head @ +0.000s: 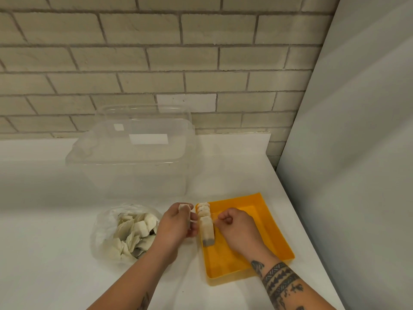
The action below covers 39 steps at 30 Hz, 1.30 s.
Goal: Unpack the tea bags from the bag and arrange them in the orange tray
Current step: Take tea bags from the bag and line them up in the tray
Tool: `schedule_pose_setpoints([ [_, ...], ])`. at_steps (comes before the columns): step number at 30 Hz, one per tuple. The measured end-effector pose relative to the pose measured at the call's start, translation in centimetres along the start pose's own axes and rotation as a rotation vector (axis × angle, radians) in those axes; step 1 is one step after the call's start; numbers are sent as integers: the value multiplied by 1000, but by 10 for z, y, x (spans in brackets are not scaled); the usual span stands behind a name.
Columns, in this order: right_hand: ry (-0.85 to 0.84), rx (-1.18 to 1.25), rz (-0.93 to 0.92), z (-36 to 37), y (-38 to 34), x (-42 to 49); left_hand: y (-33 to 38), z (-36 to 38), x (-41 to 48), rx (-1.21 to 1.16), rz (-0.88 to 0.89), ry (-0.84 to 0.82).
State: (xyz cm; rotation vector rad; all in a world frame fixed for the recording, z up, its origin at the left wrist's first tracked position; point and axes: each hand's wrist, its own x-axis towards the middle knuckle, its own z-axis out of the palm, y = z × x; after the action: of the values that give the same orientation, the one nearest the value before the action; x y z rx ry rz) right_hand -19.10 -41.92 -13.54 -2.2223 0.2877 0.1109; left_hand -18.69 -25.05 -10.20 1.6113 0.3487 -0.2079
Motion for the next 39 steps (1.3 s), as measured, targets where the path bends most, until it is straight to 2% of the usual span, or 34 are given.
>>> schedule_pose_setpoints([
  [3,-24,137,-111,-7,-13,-8,5,2,-2,-174,13,-77],
  [7,-100,258,-162,-8,-28,-17,8,8,-3,-361,18,-223],
  [12,-90,286,-223,-10,-34,-21,8,10,-4,-382,35,-307],
  [15,-9,267,-171,-17,-28,-18,5,4,-4,-238,87,-224],
  [18,35,169,-83,-22,-14,-11,2,2,-4,216,125,-9],
  [20,4,87,-15,-20,-4,-9,-2,3,-4,474,85,-18],
  [22,-36,-3,18,-14,4,-9,-7,4,-6,631,38,-104],
  [25,-119,-101,38,-3,11,-10,-9,4,-7,651,15,-173],
  [29,-174,-152,74,7,7,-9,-16,2,-1,545,-4,-187],
  [39,-128,-148,148,17,3,-7,-20,3,2,472,-21,-219],
])
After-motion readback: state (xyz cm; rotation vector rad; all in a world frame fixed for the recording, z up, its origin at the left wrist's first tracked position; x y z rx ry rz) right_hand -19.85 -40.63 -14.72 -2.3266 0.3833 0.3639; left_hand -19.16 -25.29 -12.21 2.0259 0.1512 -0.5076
